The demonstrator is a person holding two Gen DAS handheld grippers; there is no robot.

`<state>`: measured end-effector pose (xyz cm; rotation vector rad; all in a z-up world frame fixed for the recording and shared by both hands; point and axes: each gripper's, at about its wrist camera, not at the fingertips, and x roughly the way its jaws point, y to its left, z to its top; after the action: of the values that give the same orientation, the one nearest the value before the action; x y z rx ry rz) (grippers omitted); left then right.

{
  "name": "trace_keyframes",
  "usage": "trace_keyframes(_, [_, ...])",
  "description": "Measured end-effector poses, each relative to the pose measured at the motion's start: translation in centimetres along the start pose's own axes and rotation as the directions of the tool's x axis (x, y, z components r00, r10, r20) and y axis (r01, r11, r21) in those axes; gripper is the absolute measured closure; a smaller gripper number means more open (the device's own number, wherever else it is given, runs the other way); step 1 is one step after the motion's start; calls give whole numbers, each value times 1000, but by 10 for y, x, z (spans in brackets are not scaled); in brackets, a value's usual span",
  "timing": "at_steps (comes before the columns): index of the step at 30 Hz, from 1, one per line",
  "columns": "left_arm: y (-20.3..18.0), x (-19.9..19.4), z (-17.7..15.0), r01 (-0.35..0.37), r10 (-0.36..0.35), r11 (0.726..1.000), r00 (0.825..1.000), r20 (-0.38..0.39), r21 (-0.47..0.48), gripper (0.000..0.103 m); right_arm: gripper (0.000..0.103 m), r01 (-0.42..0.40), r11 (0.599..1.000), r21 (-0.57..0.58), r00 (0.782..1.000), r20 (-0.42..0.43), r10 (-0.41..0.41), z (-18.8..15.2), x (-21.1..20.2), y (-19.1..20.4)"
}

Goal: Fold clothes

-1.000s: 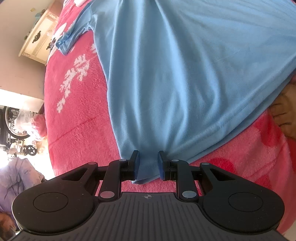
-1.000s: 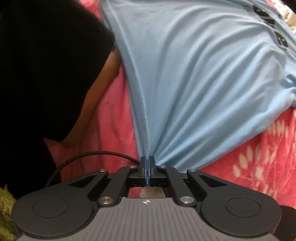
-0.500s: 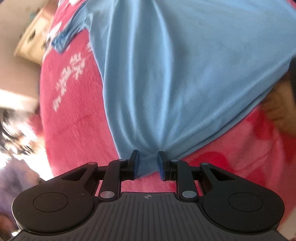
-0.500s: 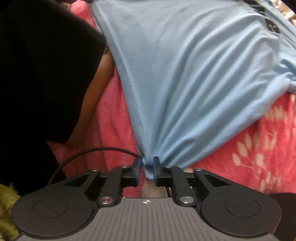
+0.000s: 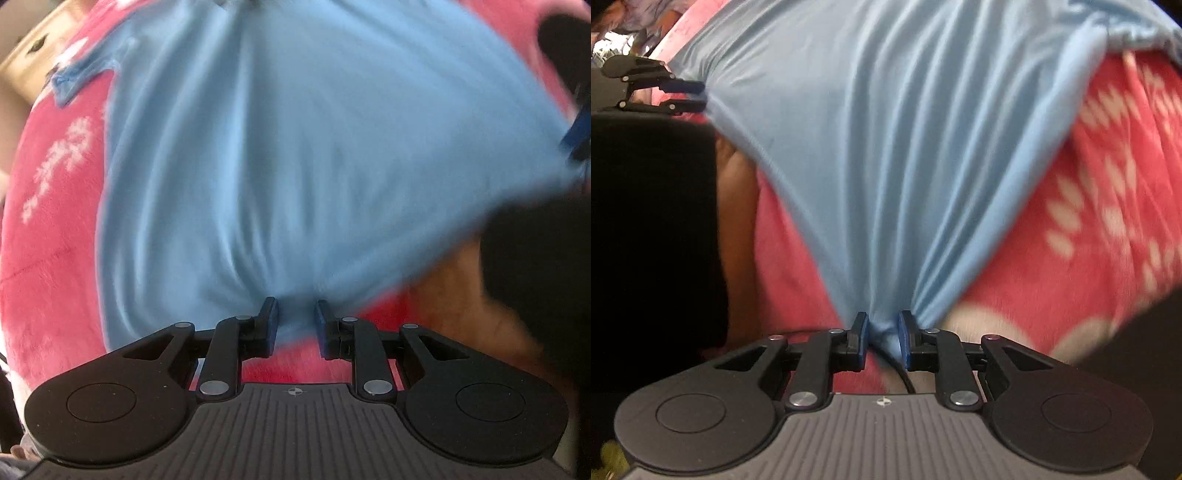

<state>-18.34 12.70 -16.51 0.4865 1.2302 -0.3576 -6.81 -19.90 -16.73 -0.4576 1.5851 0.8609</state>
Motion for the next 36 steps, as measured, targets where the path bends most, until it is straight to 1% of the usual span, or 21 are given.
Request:
trace_keyframes(1, [-6, -3, -4, -17, 17, 999, 1000, 11, 36, 81, 84, -3, 1000, 11, 1000, -4, 3, 0, -4, -2])
trace_keyframes(2, [-10, -6, -7, -31, 30, 997, 999, 19, 64, 81, 84, 3, 1000, 20, 1000, 31, -3, 4, -12, -5])
trace_keyframes(4, [-4, -11, -3, -3, 3, 1000, 1000, -10, 7, 81, 84, 13, 999, 41, 995, 100, -18, 11, -28, -11])
trace_keyframes(6, [2, -18, 4, 0, 0, 1000, 1000, -7, -17, 81, 81, 36, 997, 72, 979, 198, -49, 24, -50, -21])
trace_keyframes(8, [4, -26, 12, -17, 17, 1000, 1000, 7, -11, 81, 74, 48, 991, 127, 952, 295, -84, 31, -73, -38])
trace_keyframes(11, [3, -40, 38, -22, 21, 1000, 998, 66, 17, 79, 65, 58, 971, 233, 896, 417, -154, 38, -104, -74])
trace_keyframes(14, [-5, -45, 85, -23, 14, 998, 992, 122, 67, 76, 54, -3, 926, 378, 841, 502, -202, 39, -136, -130])
trace_keyframes(15, [-11, -46, 104, -22, 9, 996, 990, 142, 87, 73, 53, -36, 902, 430, 828, 518, -214, 38, -144, -148])
trace_keyframes(16, [-20, -46, 127, 2, -20, 995, 985, 172, 102, 73, 50, -70, 875, 480, 816, 532, -226, 38, -150, -167])
trace_keyframes(19, [-50, -35, 187, 109, -140, 984, 961, 237, 140, 68, 49, -177, 777, 604, 817, 531, -227, 38, -152, -216])
trace_keyframes(22, [-83, -12, 231, 200, -235, 967, 941, 242, 159, 68, 48, -264, 658, 705, 835, 508, -209, 40, -140, -258])
trace_keyframes(24, [-107, 8, 246, 222, -260, 959, 938, 228, 179, 68, 48, -270, 591, 760, 849, 478, -226, 45, -130, -278])
trace_keyframes(26, [-124, 25, 249, 215, -255, 958, 942, 220, 191, 68, 48, -258, 537, 803, 859, 445, -252, 51, -118, -291])
trace_keyframes(28, [-136, 36, 250, 208, -249, 959, 942, 224, 192, 68, 48, -252, 499, 829, 867, 423, -264, 58, -105, -304])
trace_keyframes(30, [-142, 40, 248, 199, -240, 963, 940, 243, 182, 68, 48, -260, 469, 844, 864, 420, -277, 58, -100, -312])
trace_keyframes(31, [-143, 41, 250, 191, -232, 966, 939, 256, 174, 69, 47, -277, 459, 844, 857, 433, -279, 58, -95, -314])
trace_keyframes(32, [-145, 41, 248, 181, -222, 969, 937, 269, 168, 69, 50, -287, 470, 834, 847, 451, -283, 59, -93, -314])
trace_keyframes(33, [-148, 41, 246, 173, -213, 972, 936, 281, 161, 70, 56, -291, 514, 807, 831, 480, -282, 62, -94, -311])
trace_keyframes(34, [-149, 40, 245, 172, -210, 973, 934, 289, 152, 72, 89, -289, 564, 774, 813, 509, -282, 63, -94, -307])
trace_keyframes(35, [-149, 37, 243, 175, -212, 973, 931, 297, 148, 80, 98, -286, 596, 750, 801, 528, -281, 63, -96, -305])
trace_keyframes(36, [-151, 35, 242, 181, -218, 973, 926, 307, 145, 92, 98, -276, 618, 736, 792, 538, -288, 63, -100, -302])
